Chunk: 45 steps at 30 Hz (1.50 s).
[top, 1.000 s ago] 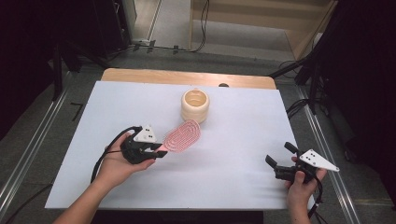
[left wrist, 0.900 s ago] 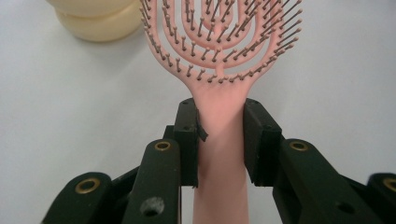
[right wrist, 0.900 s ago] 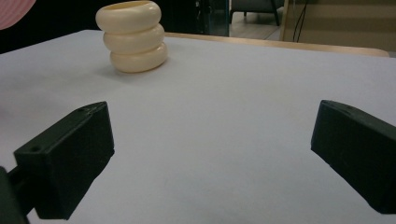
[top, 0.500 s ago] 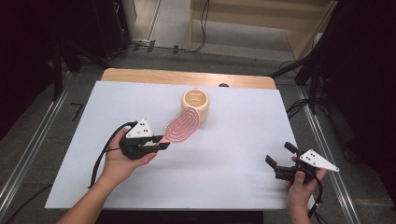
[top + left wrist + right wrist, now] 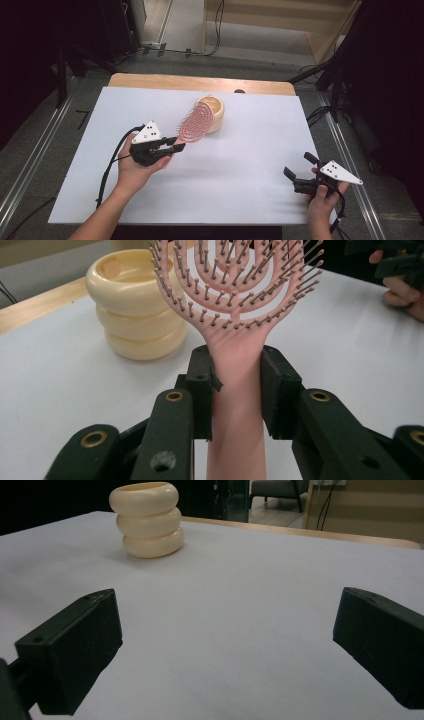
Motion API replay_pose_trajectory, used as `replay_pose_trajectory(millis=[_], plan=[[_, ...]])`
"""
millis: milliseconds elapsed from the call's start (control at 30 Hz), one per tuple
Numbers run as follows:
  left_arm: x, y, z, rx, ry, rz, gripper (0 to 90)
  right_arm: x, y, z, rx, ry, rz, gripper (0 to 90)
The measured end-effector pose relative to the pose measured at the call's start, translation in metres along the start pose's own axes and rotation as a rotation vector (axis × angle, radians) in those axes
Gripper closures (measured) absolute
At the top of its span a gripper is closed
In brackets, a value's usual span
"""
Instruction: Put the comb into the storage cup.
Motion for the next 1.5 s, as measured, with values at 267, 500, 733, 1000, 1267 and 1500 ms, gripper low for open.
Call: replay_pose_trajectory(millis=[267,500,733,1000,1267,1500], plan=[[0.0,-0.008,-0.013,0.053,0.013,0.012,70.6,0.0,0.001,0.0,0.012,-0.002,-0.011,0.0],[-0.002,-0.015,-0.027,0.091,0.014,-0.007,70.5,0.0,0.001,-0.001,0.016,-0.001,-0.018,0.0],[-0.005,-0.017,-0.042,0.154,0.037,-0.009,70.6,-0.001,0.001,-0.001,0.019,0.006,-0.025,0.0],[-0.007,-0.023,-0.055,0.219,0.053,-0.009,70.6,-0.001,0.001,-0.001,0.02,0.0,-0.026,0.0],[-0.016,-0.033,-0.063,0.288,0.104,-0.012,70.5,0.0,0.002,0.0,0.023,-0.002,-0.028,0.0],[-0.021,-0.039,-0.068,0.326,0.117,0.006,70.5,0.0,0.002,0.0,0.023,-0.009,-0.024,0.0]])
Point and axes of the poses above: each handheld gripper's, and its own axes: y roughly backward along the jaws, z roughly out of its underside, x roughly to its right, the point moved 6 cm from there along -y, roughly forward along the jaws, and after that the axes turned 9 degrees about y, right-handed, at the moved point
